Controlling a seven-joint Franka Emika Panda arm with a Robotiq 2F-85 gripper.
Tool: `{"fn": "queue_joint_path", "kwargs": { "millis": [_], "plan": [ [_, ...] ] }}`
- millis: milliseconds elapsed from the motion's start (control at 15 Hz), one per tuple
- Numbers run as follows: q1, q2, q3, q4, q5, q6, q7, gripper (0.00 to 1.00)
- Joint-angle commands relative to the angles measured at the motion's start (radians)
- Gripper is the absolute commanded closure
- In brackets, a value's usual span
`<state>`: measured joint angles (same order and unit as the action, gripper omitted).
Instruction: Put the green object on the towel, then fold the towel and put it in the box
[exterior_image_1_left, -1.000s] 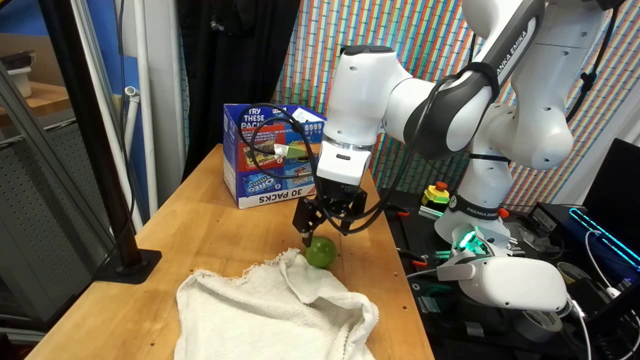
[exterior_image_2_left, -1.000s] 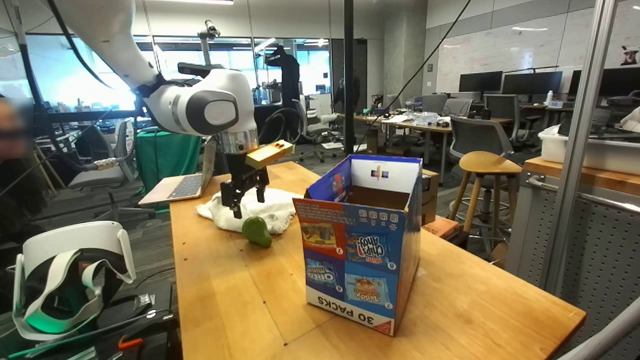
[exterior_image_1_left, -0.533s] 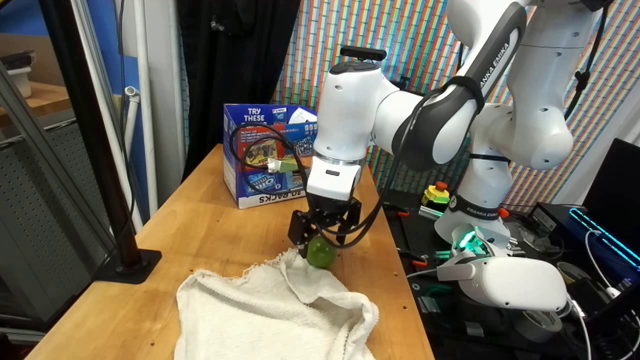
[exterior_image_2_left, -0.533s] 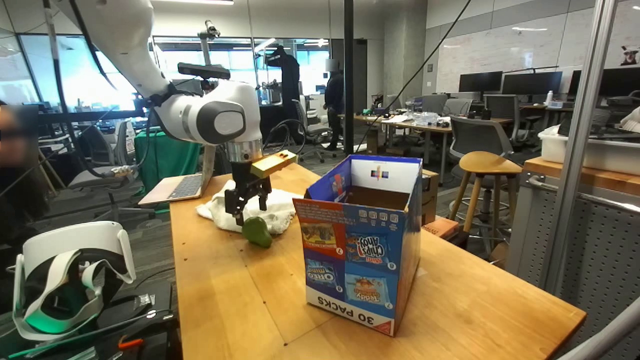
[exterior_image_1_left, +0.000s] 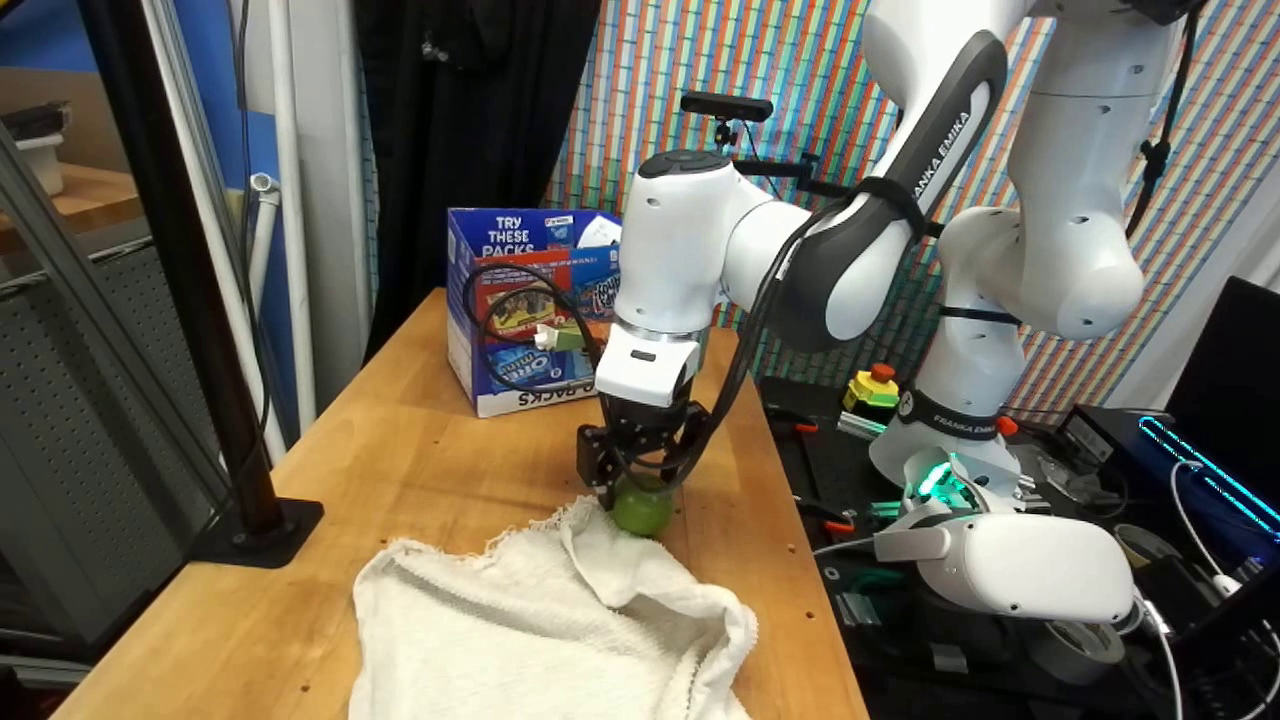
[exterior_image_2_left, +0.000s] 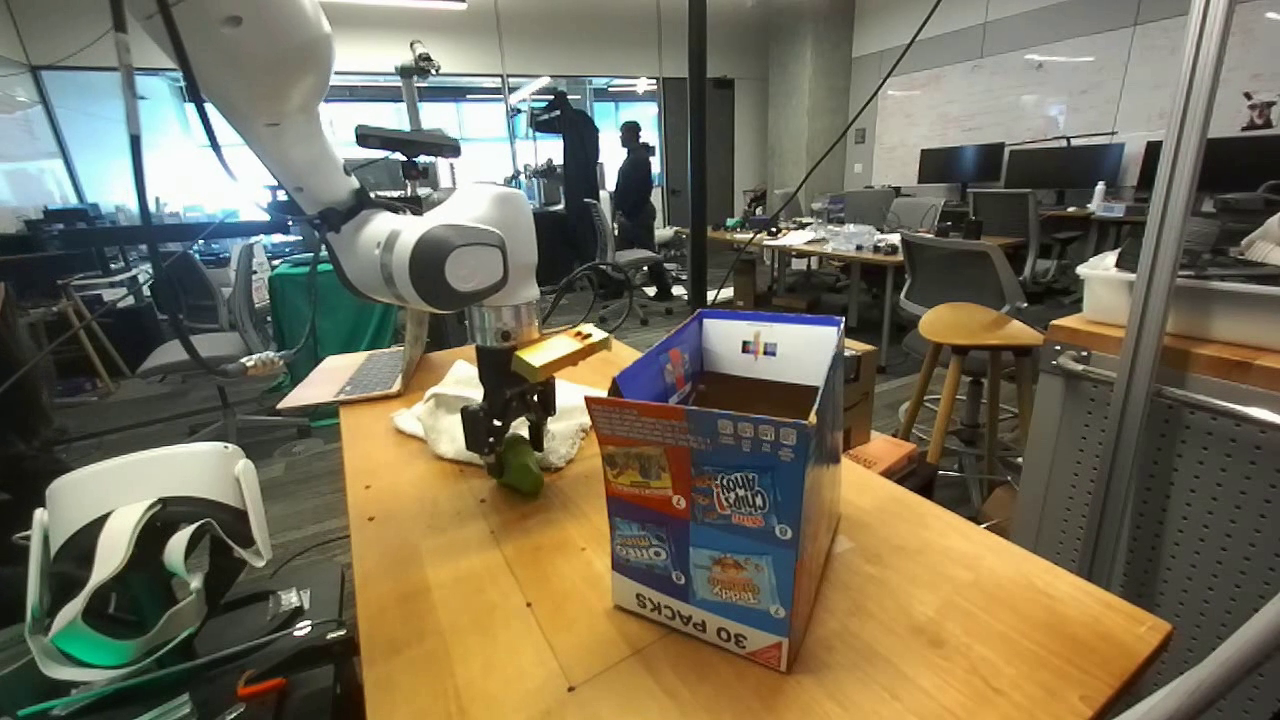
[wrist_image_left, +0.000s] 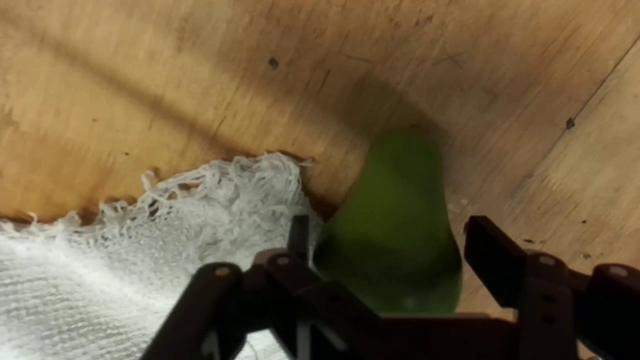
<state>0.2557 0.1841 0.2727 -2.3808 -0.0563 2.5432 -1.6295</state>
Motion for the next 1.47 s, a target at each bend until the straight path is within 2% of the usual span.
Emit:
{"fn": "queue_joint_path", "kwargs": {
  "millis": [0,67,333,733,933,1400],
  "plan": [
    [-0.008,-0.027,0.017,-0.018,0.001,-0.011,0.070,0.51],
    [-0.007,-0.038,0.019,-0.026,0.002,-0.012,0.087,0.54],
    [-0.008,-0.077,0.026,-0.060,0.009,-0.028,0.162,0.54],
    [0.022,-0.254,0.038,-0.095,-0.012,-0.005,0.297,0.54],
    [0.059,-0.292,0.053,-0.052,-0.001,-0.029,0.358,0.54],
    [0.151,-0.203,0.092,0.121,0.128,-0.069,0.396,0.54]
  ]
}}
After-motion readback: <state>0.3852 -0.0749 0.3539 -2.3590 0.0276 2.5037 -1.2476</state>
